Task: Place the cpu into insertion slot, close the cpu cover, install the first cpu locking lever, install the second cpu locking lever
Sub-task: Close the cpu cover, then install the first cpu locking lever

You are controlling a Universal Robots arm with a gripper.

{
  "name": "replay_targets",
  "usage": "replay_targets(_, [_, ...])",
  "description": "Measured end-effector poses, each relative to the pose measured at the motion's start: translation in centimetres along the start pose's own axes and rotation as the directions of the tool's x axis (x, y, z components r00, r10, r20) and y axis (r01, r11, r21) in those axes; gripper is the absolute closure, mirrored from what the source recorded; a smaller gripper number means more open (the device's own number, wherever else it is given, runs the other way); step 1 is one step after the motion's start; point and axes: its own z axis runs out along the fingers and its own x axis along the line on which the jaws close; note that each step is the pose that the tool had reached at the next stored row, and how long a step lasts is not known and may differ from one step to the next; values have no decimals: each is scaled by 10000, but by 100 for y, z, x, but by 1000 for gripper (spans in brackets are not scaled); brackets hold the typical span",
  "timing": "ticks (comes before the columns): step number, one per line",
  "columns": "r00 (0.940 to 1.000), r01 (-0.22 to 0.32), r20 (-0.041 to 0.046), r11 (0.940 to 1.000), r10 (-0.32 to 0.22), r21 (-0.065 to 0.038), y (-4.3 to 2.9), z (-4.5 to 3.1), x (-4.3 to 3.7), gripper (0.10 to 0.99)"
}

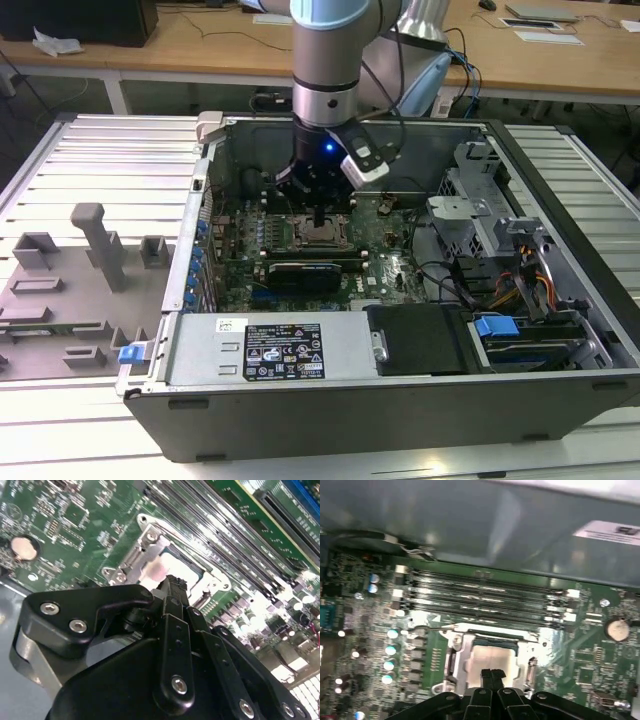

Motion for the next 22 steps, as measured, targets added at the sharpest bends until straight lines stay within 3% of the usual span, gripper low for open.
replay_targets(3, [10000,-1,0,10000,1,-1,-1,-63,-4,980])
replay_targets(8, [10000,0,0,10000,0,0,-3,-228,-9,980])
replay_targets(22, [10000,0,0,10000,0,0,-3,-244,-7,980])
